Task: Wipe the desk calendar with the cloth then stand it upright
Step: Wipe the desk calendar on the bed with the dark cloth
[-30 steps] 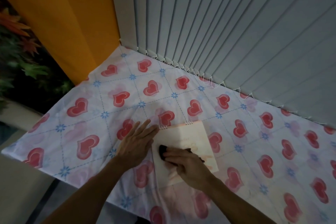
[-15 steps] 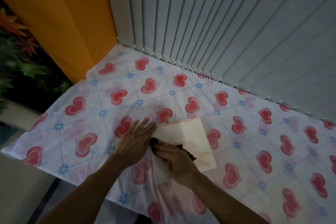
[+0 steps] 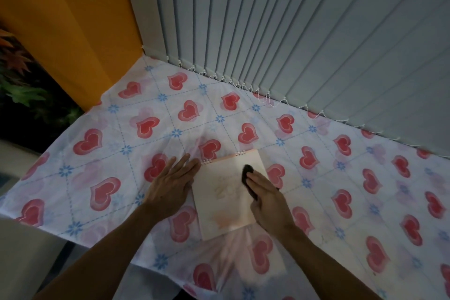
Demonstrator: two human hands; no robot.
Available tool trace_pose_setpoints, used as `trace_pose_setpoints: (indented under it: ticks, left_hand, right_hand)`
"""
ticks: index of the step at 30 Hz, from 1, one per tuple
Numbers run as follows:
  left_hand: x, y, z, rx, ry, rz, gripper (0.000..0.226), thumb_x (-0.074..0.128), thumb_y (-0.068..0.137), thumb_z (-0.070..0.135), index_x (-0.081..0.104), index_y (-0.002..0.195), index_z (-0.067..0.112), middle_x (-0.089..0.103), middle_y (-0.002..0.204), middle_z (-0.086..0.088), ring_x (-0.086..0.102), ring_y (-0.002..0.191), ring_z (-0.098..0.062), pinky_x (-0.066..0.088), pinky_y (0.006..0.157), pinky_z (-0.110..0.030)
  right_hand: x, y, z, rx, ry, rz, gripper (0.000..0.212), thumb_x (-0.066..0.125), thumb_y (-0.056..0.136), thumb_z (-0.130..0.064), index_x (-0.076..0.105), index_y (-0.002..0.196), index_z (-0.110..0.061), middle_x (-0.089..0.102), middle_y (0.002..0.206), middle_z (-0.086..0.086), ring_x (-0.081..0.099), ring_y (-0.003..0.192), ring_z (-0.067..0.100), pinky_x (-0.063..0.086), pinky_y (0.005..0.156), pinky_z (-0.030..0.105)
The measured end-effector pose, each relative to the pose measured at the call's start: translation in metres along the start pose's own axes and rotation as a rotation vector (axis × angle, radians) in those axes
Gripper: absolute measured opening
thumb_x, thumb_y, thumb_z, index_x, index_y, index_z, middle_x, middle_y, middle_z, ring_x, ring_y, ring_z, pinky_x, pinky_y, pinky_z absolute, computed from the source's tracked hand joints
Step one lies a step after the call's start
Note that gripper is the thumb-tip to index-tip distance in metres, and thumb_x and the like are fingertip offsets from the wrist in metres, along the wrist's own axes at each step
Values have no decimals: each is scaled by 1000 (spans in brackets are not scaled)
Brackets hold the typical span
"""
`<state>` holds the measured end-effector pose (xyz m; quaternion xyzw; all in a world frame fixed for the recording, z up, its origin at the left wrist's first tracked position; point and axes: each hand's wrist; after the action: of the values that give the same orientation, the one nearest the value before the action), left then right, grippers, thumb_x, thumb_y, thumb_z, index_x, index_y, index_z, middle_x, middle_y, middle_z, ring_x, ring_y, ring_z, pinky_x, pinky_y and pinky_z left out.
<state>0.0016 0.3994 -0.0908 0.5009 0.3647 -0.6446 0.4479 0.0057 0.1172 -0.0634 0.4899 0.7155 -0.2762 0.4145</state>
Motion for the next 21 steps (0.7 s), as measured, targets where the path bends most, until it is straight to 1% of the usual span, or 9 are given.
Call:
trace_pose_setpoints:
  ticks: [4,7,10,11,14,15,17,18,21]
  left_hand:
    - [-1,0,1,6,10,17,58,10,100,32,42,142,8,42,148,-6,31,140,-29,18,116,-51]
    - [1,-2,4,21,17,67,48,31,96,20,46,139,5,47,145,-9,36,138,-32,24,114,-52]
    - [6,-4,5,41,39,100,49,44,89,11,47,138,3,48,144,-12,37,137,-33,26,114,-52]
    - [7,-4,4,47,48,103,50,44,89,11,47,138,3,48,144,-12,36,137,-33,26,114,-52]
    - [9,-4,2,67,75,96,51,36,89,14,47,138,2,48,143,-14,37,137,-34,27,112,-53]
    - [9,-4,1,73,83,95,51,35,90,15,46,138,2,48,144,-14,37,137,-34,27,112,-54]
    - [11,-4,1,79,79,103,51,40,89,12,46,138,2,47,144,-14,36,137,-33,28,112,-54]
    - [11,-4,1,77,66,108,51,43,88,11,45,138,2,47,145,-14,37,137,-33,29,112,-53]
    - [12,-4,0,72,42,110,50,41,90,13,45,139,2,47,144,-14,37,136,-34,29,112,-53]
  right_hand:
    - [2,-1,-5,103,26,44,59,61,77,13,55,132,-5,52,142,5,44,132,17,41,108,39]
    - [9,-2,-15,100,8,59,56,60,79,14,55,132,-4,53,140,6,46,131,18,39,109,36]
    - [23,-8,-38,5,64,-19,59,58,77,19,54,132,-3,45,143,3,37,137,18,23,116,27]
    - [29,-11,-48,-60,77,-59,59,59,78,19,53,132,-3,43,144,5,34,138,20,20,116,28]
    - [44,-24,-70,-243,109,-166,47,58,83,14,53,129,6,47,141,20,40,133,35,28,112,44]
    - [44,-24,-68,-266,123,-180,43,55,86,11,53,128,7,46,141,20,40,132,35,28,112,40]
    - [37,-19,-56,-206,157,-178,46,51,88,10,50,133,3,38,146,12,31,137,25,17,115,23]
    - [31,-16,-47,-151,129,-162,52,51,86,13,48,136,-1,34,149,6,27,140,20,13,115,20]
    - [10,-12,-16,39,55,-21,62,55,78,16,53,135,-7,42,148,2,36,137,16,21,114,25]
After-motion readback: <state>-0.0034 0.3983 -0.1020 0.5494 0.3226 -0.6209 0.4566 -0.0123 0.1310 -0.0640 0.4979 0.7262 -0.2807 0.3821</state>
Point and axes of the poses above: each hand's wrist, its own y-axis towards the middle knuckle, its own x-axis out of the palm, z = x × y
